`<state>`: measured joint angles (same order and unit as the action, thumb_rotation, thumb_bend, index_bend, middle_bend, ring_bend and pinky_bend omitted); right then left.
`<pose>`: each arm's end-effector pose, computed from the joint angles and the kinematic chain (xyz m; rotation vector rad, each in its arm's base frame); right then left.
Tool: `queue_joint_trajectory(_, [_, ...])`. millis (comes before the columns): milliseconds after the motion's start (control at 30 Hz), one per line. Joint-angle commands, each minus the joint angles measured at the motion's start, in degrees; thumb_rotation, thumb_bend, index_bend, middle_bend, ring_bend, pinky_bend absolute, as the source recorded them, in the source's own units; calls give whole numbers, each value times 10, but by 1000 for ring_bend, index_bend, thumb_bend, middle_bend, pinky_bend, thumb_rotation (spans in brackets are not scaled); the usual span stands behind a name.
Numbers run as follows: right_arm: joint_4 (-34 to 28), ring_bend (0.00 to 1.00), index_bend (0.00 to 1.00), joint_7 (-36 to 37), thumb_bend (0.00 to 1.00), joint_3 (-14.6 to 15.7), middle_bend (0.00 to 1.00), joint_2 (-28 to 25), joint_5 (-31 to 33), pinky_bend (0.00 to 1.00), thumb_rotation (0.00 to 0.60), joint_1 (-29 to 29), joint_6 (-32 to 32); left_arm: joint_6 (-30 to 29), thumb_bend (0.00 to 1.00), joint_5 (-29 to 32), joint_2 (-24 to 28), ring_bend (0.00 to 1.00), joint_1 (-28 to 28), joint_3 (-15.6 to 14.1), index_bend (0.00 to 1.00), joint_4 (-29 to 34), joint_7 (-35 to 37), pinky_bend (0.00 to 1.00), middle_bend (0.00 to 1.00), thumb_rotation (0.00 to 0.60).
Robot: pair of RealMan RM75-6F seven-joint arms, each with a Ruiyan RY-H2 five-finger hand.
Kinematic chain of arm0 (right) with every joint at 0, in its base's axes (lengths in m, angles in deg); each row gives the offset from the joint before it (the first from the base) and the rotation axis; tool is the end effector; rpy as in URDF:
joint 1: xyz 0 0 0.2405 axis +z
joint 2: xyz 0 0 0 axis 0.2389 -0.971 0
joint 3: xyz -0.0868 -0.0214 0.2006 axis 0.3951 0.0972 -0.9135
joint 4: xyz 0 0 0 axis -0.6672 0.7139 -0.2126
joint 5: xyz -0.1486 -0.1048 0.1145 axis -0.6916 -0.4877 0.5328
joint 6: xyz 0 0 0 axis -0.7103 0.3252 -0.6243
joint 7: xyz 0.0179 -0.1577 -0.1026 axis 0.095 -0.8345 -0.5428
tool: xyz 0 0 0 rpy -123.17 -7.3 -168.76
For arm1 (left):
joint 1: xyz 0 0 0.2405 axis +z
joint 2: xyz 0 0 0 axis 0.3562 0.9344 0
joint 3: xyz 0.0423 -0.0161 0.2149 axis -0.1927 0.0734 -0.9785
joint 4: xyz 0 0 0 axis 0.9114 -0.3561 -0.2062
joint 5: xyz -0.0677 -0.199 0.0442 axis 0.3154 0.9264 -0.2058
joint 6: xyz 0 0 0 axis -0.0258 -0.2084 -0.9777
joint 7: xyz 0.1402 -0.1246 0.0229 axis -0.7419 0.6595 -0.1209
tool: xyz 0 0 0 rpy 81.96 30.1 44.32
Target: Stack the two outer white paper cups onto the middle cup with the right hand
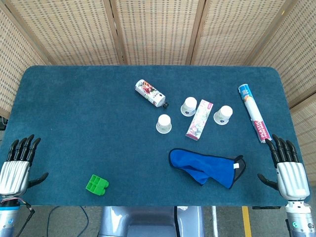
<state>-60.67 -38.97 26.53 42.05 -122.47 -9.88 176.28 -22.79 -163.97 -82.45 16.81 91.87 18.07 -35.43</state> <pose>-0.2445 -0.2244 0.1381 1.3614 -0.8168 1.0059 -0.2449 0.2154 0.1103 -1.4075 -0.7856 -0.8894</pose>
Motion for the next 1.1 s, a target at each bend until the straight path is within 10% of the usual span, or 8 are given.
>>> queue_joint_trajectory(33, [-1, 0, 0, -2, 30, 0, 0, -1, 1, 0, 600, 2, -4, 0, 79, 3, 1, 0, 0, 1, 0, 0, 1, 0, 0, 600])
queue_joint_trajectory(1100, [19, 0, 177, 11, 59, -10, 0, 18, -15, 12, 600, 4, 25, 6, 79, 3, 13, 0, 0, -2, 0, 9, 6, 0, 0, 600])
